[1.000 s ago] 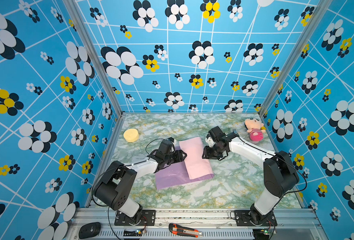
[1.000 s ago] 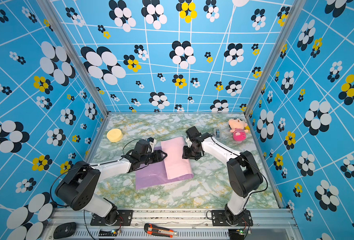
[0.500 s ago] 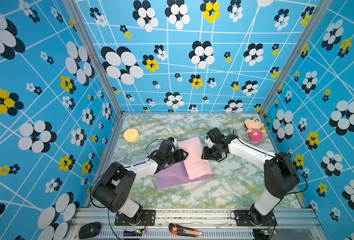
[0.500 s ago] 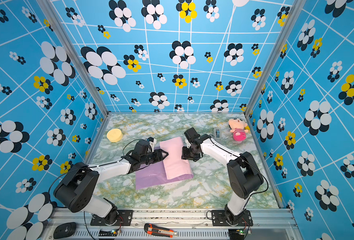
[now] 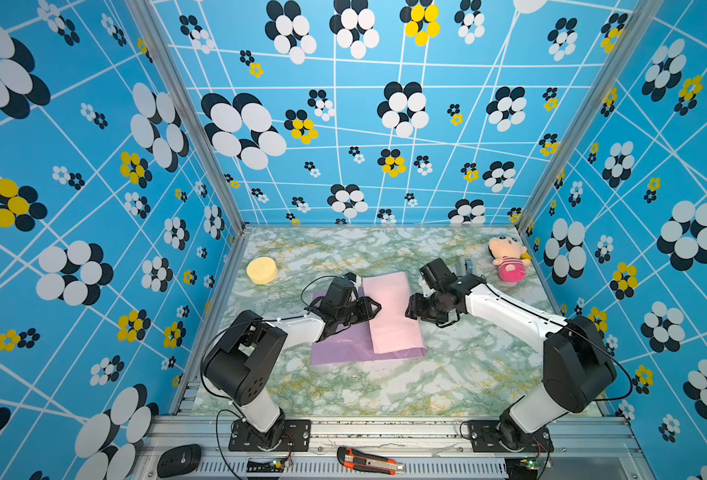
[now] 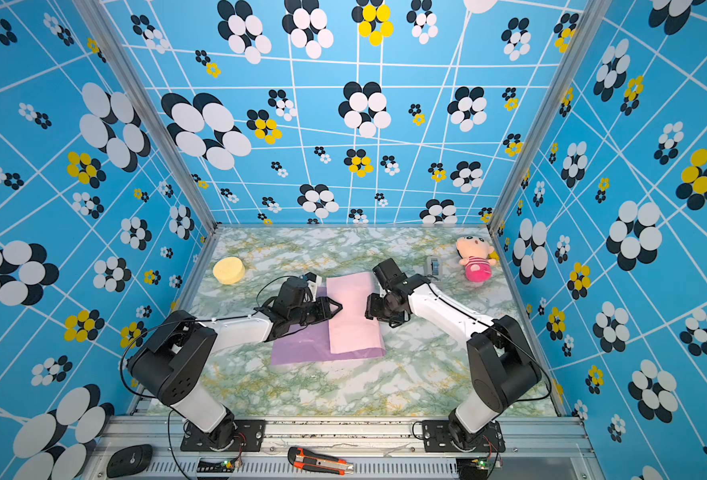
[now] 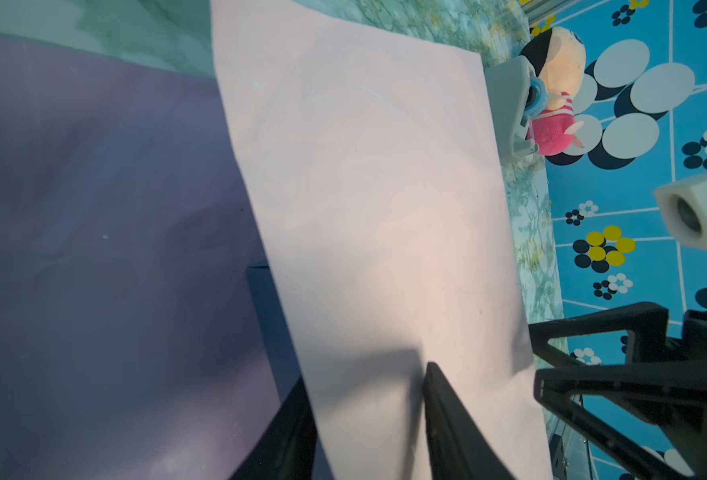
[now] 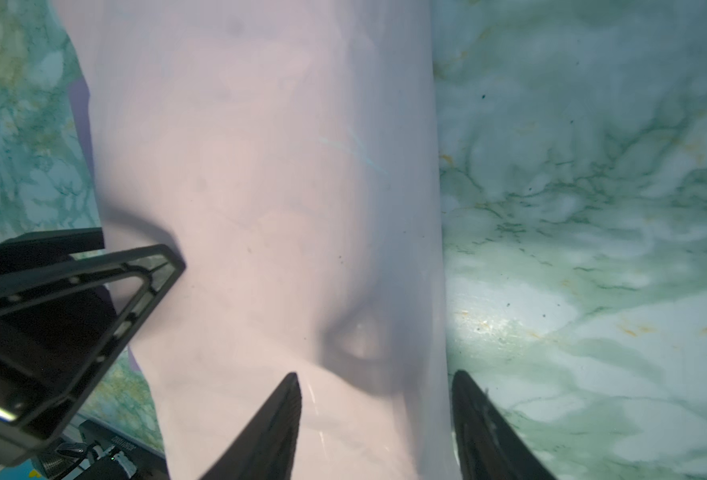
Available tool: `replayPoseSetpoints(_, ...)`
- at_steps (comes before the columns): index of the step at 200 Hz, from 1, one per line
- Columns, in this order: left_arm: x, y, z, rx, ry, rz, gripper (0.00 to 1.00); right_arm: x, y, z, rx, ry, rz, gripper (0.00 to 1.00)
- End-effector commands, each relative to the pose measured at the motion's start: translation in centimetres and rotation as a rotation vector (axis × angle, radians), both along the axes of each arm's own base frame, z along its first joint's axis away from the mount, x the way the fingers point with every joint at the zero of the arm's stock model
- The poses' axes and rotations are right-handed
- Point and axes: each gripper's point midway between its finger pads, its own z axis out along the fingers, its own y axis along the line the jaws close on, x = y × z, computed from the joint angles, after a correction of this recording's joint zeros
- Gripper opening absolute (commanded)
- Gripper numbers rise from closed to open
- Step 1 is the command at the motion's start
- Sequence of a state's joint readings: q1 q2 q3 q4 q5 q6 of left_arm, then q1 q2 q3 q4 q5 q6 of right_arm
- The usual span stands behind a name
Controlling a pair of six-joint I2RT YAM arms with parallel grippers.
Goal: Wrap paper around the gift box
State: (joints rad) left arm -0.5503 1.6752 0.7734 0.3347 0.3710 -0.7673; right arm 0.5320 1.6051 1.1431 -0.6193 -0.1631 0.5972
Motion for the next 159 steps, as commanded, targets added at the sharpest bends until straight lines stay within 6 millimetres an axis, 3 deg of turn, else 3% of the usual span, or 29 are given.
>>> replayPoseSetpoints(1, -0.1, 0.1, -1.8, 0.068, 0.041, -0.047, 0.39, 0.6, -0.7, 0.9, -0.009, -0.004, 0.033, 0.61)
replayPoseSetpoints(53, 0.8, -0.4, 0.1, 0.038, 0.018, -0.061, 0.42, 1.6, 0.4, -1.2, -0.010, 0.056, 0.056, 0.60)
replayPoseSetpoints(58, 0.9, -0.4, 0.3, 0.034, 0.017, -0.062, 0.48, 1.7, 0.2, -1.4, -0.024, 0.054, 0.049, 0.59)
replayPoseSetpoints(94, 1.8, 1.3, 2.6, 0.013, -0.021, -0.016, 0.61, 2.1, -1.4, -2.1, -0.102, 0.040, -0.011, 0.52)
replayPoseSetpoints(113, 2.2, 3.8, 3.6, 0.021, -0.026, 0.052, 0.65, 2.1, -1.4, -2.3, -0.093, 0.038, -0.040, 0.51)
replayPoseSetpoints(130, 1.8, 7.5, 3.2, 0.088, 0.024, 0.163, 0.68, 2.1, -1.3, -2.3, -0.076, 0.028, -0.063, 0.50)
replayPoseSetpoints(159, -1.6, 13.4, 1.2, 0.179, 0.189, 0.337, 0.72, 1.9, -1.0, -2.4, -0.066, 0.022, -0.067, 0.50)
